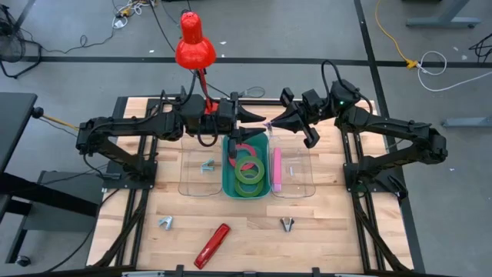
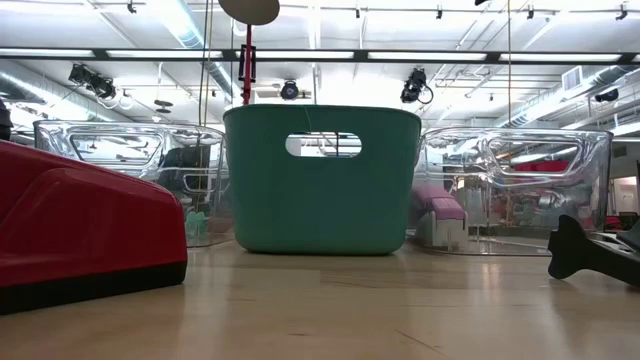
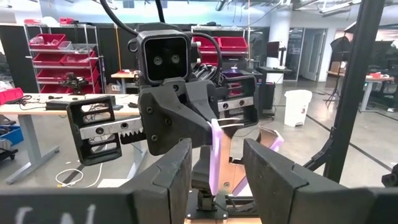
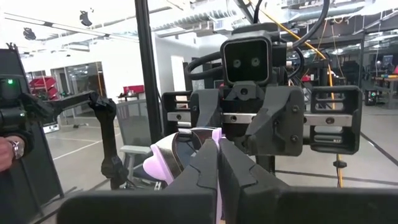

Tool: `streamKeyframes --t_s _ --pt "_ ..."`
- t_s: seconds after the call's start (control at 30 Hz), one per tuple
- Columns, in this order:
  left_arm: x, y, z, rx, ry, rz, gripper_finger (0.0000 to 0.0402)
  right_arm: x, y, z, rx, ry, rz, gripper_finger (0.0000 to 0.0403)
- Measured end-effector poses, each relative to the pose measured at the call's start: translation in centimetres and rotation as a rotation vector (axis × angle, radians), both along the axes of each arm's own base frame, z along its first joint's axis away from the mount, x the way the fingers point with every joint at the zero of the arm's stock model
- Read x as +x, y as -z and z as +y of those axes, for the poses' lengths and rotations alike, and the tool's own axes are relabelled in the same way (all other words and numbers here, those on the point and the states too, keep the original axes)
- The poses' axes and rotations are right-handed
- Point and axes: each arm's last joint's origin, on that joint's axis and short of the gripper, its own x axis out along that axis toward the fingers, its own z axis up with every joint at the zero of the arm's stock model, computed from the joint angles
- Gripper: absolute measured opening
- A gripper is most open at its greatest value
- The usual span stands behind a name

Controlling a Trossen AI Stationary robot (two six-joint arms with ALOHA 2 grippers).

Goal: Pick and place Stapler, Stapler remover, tape
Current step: Put the top light blue stapler remover into the left transparent bin

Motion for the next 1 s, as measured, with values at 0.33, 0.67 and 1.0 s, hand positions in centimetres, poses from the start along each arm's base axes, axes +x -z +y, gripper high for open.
streamKeyframes --t_s 0.33,0.67,1.0 --pt "0.01 0.01 -0.04 0.000 0.002 0.000 0.0123 0.01 0.02 0.00 0.001 0.000 0.002 0.0000" --pt "0.01 0.00 -0.04 0.000 0.002 0.000 0.0075 0.00 0.01 0.00 0.001 0.000 0.001 0.0000" --pt "0.03 0.02 -0.04 -0.001 0.002 0.001 0.0066 0.01 0.02 0.00 0.001 0.000 0.002 0.0000"
